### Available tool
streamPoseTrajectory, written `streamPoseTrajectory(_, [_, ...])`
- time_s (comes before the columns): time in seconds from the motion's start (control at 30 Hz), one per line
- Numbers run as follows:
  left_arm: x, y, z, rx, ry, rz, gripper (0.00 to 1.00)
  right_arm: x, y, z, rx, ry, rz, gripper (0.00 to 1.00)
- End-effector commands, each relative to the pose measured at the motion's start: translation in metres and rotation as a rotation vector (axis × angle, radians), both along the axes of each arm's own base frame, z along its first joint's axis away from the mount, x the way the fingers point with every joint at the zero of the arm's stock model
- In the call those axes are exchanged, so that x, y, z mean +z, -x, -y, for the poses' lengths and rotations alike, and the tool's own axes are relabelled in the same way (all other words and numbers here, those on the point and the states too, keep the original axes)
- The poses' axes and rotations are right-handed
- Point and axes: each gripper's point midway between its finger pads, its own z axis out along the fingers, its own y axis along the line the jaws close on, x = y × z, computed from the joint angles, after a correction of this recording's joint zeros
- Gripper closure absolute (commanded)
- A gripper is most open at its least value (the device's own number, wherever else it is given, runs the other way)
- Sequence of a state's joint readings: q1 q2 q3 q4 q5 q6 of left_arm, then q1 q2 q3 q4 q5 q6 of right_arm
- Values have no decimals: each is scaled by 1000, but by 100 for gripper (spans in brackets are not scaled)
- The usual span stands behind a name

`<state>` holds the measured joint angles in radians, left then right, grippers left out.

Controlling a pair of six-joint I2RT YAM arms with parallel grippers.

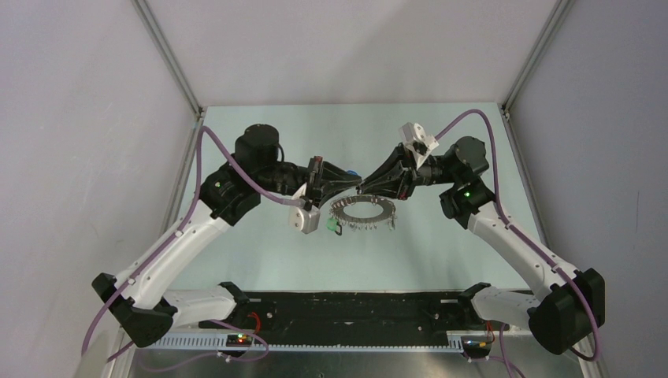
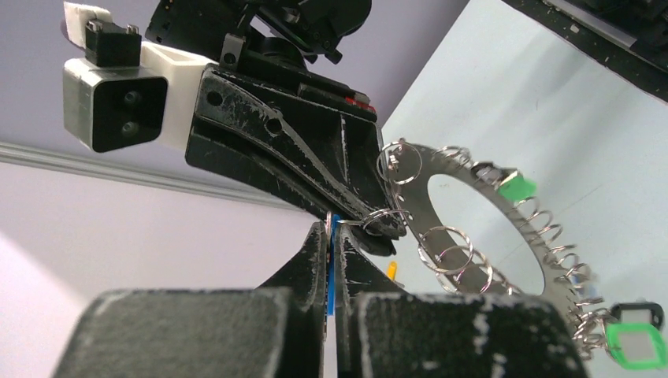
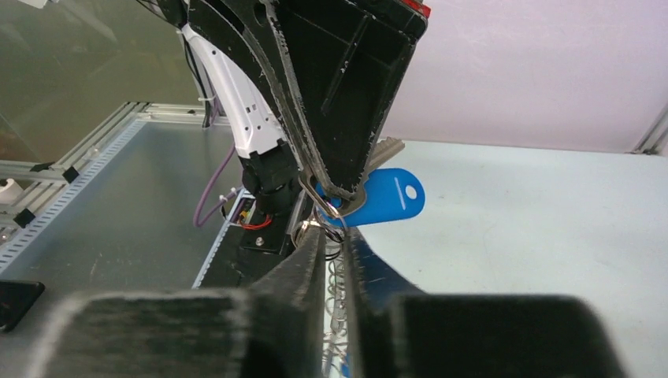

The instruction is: Remove the keys from the keyring

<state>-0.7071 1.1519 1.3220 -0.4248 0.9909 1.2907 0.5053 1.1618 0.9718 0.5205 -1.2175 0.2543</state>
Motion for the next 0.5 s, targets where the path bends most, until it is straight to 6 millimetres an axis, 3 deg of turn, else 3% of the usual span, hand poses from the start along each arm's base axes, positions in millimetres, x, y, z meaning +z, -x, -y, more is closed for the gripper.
streamPoseTrajectory(0.0, [43,-4,-6,26,90,120,100,3,7,2,11,10,7,96])
streamPoseTrajectory(0.03, [45,-4,-8,29,93,126,100,3,7,3,4,14,0,100])
streamPoseTrajectory(0.17, [44,-4,-11,43,92,132,100,6,1,4,-36,9,-46,100])
streamPoseTrajectory(0.47, [26,-11,-14,84,64,137,100,3,-25,0,-187,-4,-327,100])
